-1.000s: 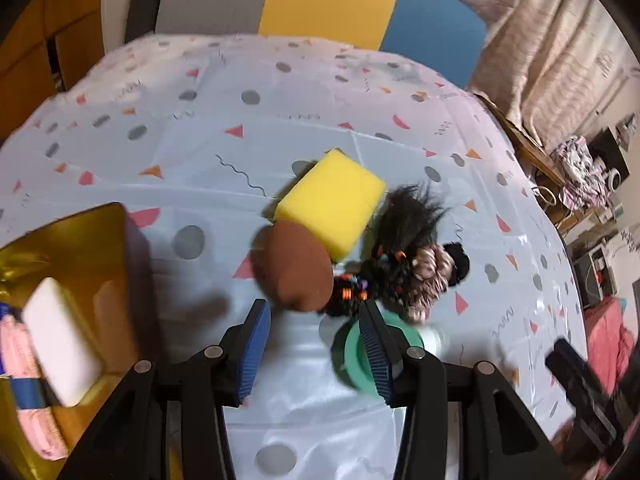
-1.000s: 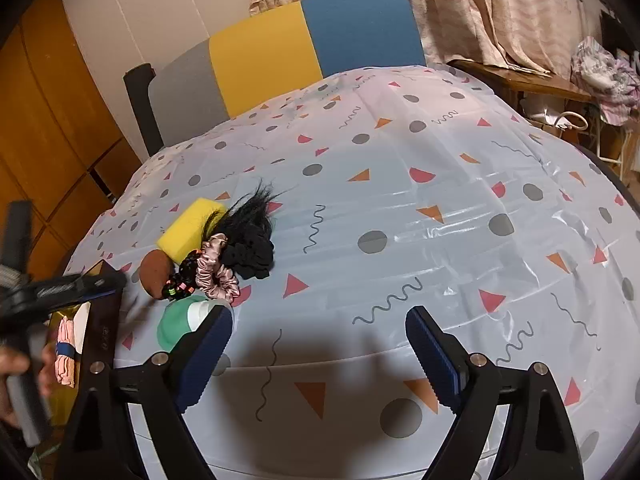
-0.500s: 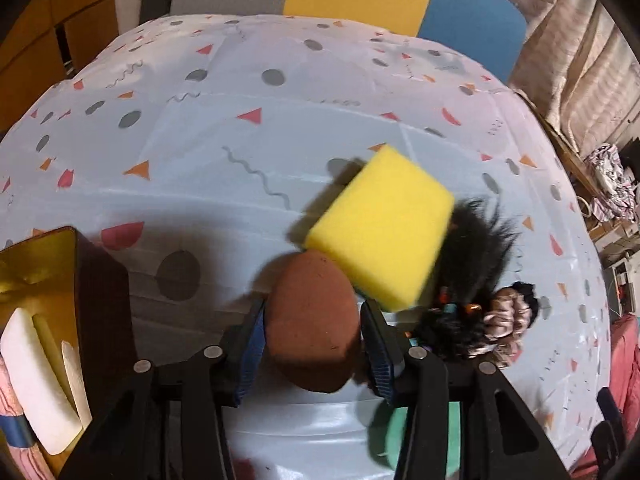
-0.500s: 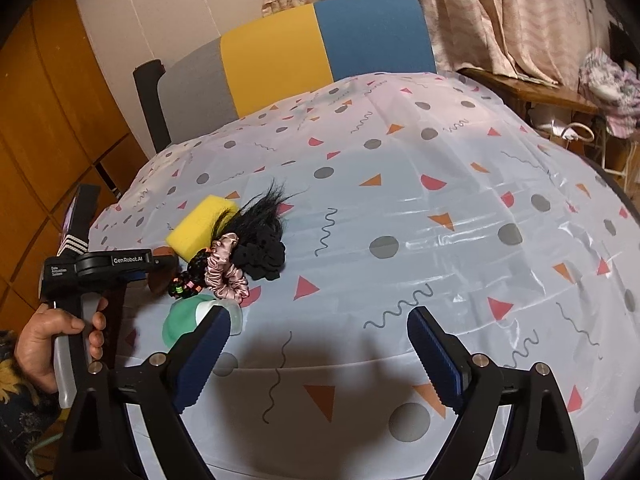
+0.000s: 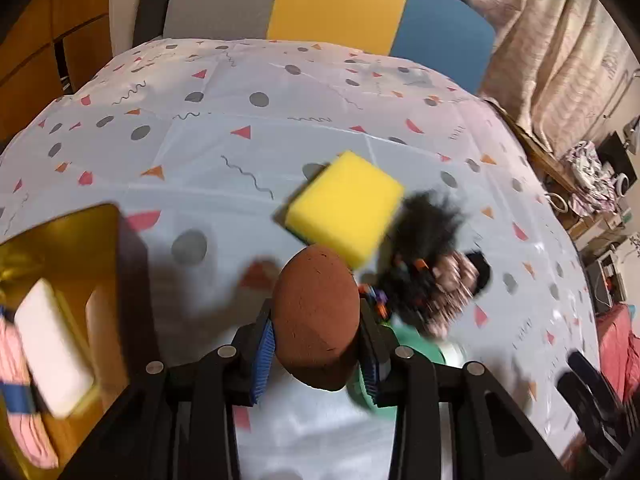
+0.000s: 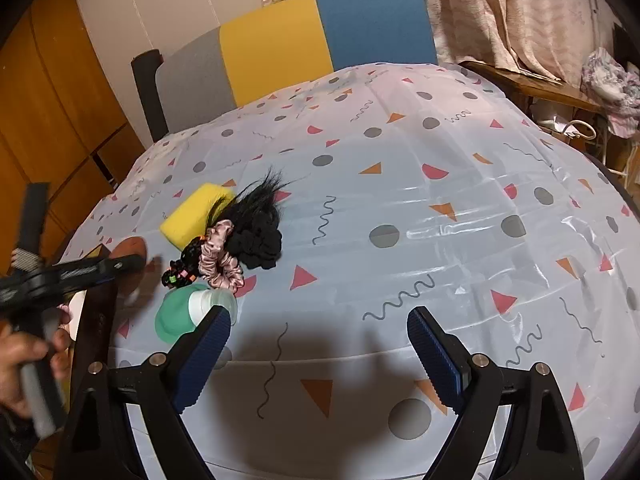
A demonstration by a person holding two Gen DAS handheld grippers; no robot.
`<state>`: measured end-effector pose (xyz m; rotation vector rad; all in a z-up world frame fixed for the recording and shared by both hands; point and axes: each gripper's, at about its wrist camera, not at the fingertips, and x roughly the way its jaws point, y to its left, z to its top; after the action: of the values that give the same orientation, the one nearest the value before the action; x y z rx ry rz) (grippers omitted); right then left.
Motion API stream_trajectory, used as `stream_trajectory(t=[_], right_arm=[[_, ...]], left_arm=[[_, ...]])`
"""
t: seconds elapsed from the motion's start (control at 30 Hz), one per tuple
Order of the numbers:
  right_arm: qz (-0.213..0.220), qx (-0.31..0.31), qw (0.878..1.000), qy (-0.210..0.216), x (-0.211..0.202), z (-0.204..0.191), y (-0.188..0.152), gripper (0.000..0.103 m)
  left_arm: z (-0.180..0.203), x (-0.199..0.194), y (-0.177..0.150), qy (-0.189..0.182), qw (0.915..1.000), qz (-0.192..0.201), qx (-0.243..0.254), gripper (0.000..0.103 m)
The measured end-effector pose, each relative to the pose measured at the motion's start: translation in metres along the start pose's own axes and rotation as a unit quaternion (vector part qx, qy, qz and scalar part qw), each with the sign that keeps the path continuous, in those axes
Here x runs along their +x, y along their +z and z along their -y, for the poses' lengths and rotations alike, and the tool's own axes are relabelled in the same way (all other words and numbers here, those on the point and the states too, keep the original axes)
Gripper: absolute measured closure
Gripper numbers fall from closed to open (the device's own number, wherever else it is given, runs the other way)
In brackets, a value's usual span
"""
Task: Organize soft objects
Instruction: 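Grasp the brown oval sponge with the left tool while the right tool reaches the scrunchie, then release the brown sponge in the tray while the right tool grasps the pink scrunchie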
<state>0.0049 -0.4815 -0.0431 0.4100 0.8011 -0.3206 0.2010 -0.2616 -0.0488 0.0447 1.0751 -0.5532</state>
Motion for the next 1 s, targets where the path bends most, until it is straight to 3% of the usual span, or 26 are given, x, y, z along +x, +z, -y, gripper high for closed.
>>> stream_trajectory(t=[0.37, 0.67, 0.8, 0.93, 1.0], right_arm=[[-0.029, -0.031, 0.999, -0.003, 0.013, -0.012, -0.012, 0.012], [-0.055, -0.048, 0.996, 0.059, 0.023, -0.041, -0.021, 0.014], [-0.047, -0.028, 0.996, 0.076, 0.028, -0.054, -0.009, 0.026], [-0.052, -0.02, 0.995, 0.083, 0.048, -0.074, 0.009, 0.053], [-0.06, -0.013, 0.995, 0.079, 0.064, -0.085, 0.019, 0.053]], left_arm=[[0.006, -0.065, -0.066, -0.032, 0.9985, 0.03, 0.033, 0.066], [-0.011, -0.107, -0.1, -0.048, 0.9969, 0.053, 0.033, 0.066], [-0.02, -0.12, -0.107, -0.054, 0.9963, 0.062, 0.025, 0.066], [-0.033, -0.133, -0.113, -0.061, 0.9957, 0.069, 0.012, 0.066], [-0.039, -0.137, -0.116, -0.063, 0.9954, 0.071, 0.006, 0.066]])
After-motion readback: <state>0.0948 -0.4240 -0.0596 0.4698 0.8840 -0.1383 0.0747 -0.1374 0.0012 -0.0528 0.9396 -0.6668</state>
